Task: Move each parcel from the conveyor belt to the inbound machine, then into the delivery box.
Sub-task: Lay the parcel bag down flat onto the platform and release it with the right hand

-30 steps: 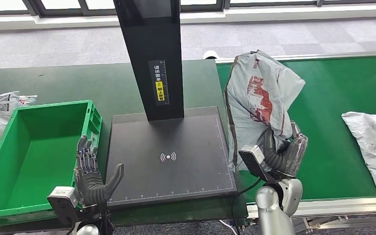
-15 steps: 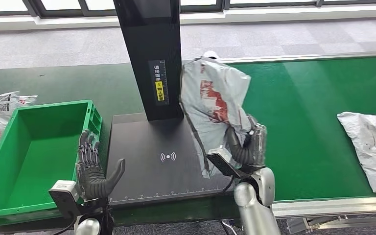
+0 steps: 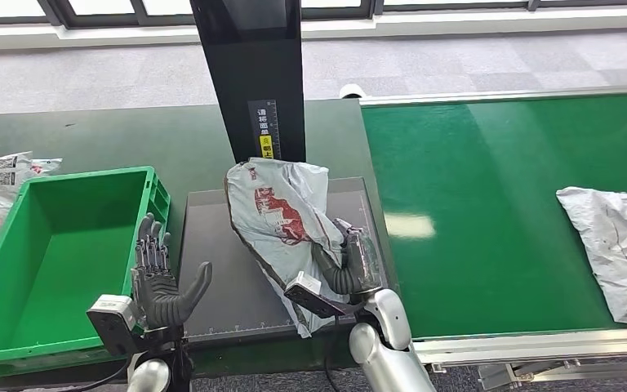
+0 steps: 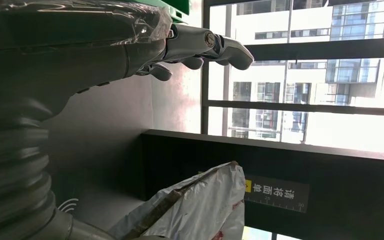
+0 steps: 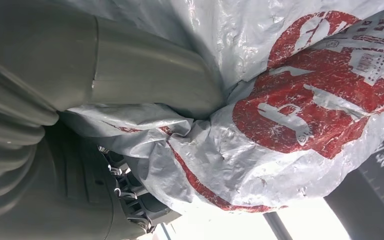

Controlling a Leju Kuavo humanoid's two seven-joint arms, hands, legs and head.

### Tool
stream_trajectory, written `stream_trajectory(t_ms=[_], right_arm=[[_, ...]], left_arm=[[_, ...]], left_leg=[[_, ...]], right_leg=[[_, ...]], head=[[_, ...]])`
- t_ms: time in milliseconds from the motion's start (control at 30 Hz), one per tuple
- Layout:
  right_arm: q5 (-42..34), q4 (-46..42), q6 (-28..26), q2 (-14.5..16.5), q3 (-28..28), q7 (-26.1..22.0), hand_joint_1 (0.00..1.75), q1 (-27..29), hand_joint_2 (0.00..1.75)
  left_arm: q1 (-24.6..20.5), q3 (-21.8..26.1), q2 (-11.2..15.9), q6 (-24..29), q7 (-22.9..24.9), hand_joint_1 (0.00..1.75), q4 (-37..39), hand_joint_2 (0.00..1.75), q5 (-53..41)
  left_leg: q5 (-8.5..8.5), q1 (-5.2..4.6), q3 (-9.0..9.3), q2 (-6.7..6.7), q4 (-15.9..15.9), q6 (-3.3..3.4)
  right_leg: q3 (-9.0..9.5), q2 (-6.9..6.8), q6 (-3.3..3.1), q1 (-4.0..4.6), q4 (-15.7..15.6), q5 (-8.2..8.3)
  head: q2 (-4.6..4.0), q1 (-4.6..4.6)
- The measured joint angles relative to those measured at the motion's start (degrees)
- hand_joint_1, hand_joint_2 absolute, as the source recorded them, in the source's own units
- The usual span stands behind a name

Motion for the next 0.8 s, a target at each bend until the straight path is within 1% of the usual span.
stream_trajectory(t_ms=[367,500,800], right_arm=[[1.02,0.67,1.00,-0.02,1.20,2.59,1.75,0.35,1.75],[2.50,0.67,2.29,-0.04,1.63,4.05,0.00,0.62,1.75],[2.96,0.67,2.80,-0.04,1.74,4.53,0.00,0.72,1.75]], left_arm=[[-1.07,0.00,0.00,-0.92,0.00,0.00,1.42,1.75,-0.06],[-1.25,0.00,0.00,-1.13,0.00,0.00,1.86,1.75,-0.15],[-1.26,0.00,0.00,-1.20,0.00,0.00,1.89,1.75,-0.16]], left_leg=[[0.00,0.01,0.01,0.02,0.00,-0.01],[0.00,0.01,0.00,0.02,0.00,0.00],[0.00,0.01,0.00,0.02,0.00,0.00]], right_leg=[[-0.02,0.00,0.00,0.02,0.00,0.00],[-0.03,0.00,0.00,0.01,0.00,0.00],[-0.03,0.00,0.00,0.01,0.00,0.00]], head=[[0.00,0.00],[0.00,0.00],[0.00,0.00]])
